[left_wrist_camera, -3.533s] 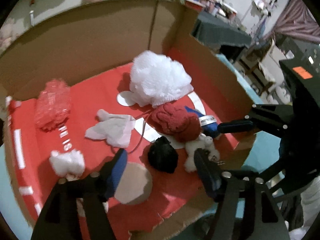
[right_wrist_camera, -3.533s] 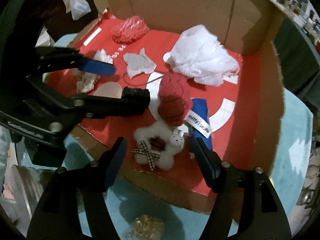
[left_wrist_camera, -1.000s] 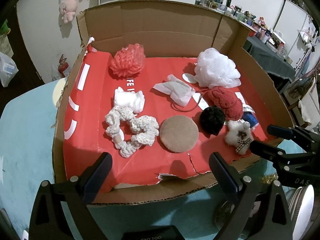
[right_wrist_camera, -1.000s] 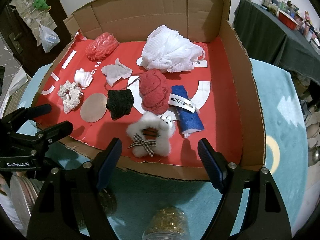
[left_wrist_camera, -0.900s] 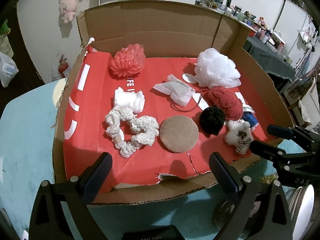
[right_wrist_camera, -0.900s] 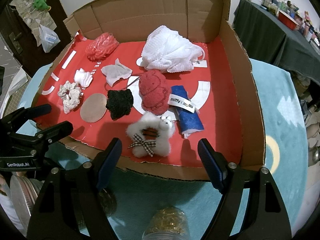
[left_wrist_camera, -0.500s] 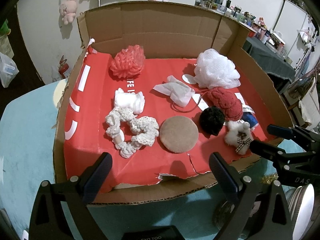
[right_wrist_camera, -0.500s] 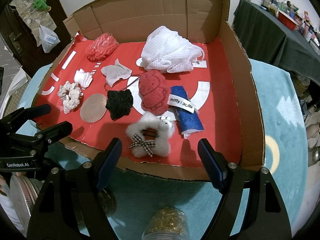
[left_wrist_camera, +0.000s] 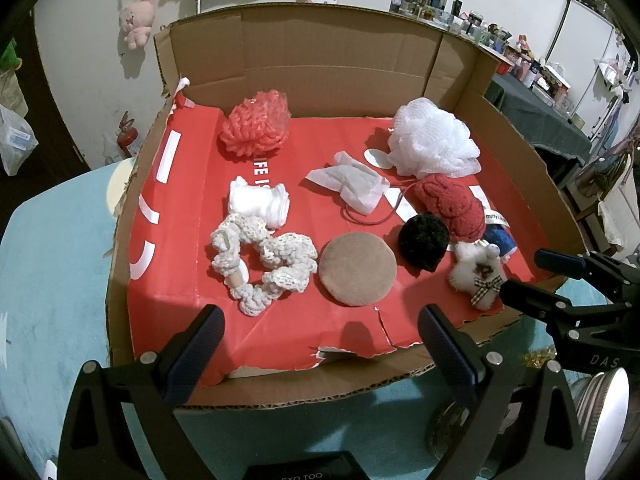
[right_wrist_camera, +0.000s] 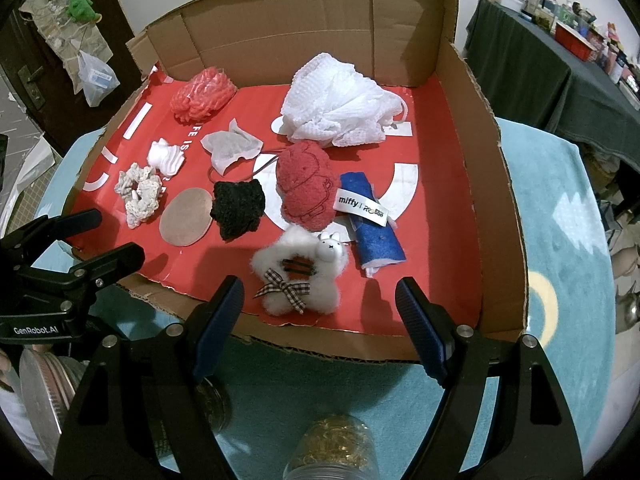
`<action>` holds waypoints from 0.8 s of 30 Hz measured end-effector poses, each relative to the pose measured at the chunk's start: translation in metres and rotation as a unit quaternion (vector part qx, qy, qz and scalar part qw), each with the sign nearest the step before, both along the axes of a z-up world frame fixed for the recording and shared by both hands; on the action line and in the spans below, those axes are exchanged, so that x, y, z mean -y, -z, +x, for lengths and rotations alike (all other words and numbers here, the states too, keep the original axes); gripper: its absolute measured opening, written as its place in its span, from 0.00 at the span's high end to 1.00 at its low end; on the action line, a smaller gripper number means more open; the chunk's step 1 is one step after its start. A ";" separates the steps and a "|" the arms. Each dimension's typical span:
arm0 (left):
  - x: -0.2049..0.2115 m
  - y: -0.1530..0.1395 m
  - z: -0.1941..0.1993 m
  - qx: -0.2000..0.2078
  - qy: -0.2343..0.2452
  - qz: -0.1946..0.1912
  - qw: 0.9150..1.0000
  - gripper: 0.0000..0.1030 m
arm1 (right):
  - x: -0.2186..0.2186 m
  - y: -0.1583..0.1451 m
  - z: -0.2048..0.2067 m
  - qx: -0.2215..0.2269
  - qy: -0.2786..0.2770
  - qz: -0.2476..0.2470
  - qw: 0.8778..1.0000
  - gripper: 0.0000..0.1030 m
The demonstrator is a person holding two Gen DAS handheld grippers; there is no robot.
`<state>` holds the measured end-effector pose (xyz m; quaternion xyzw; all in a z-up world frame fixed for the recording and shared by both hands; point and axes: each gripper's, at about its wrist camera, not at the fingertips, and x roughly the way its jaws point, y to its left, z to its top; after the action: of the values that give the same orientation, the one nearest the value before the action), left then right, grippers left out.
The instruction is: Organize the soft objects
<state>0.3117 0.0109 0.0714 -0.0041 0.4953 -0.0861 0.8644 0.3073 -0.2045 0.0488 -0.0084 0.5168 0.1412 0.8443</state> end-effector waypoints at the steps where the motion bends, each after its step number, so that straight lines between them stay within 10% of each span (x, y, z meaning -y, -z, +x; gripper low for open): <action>1: 0.000 0.000 0.000 0.000 0.000 0.000 1.000 0.04 | 0.001 -0.001 0.001 0.000 0.000 0.000 1.000 0.25; 24: -0.016 -0.022 -0.013 0.042 -0.031 -0.021 0.998 0.04 | 0.001 -0.034 -0.018 0.075 -0.009 -0.035 0.997 0.25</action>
<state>0.2992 0.0271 0.0933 -0.0337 0.4564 -0.0695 0.8864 0.2892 -0.2055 0.0826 -0.0526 0.4564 0.1295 0.8787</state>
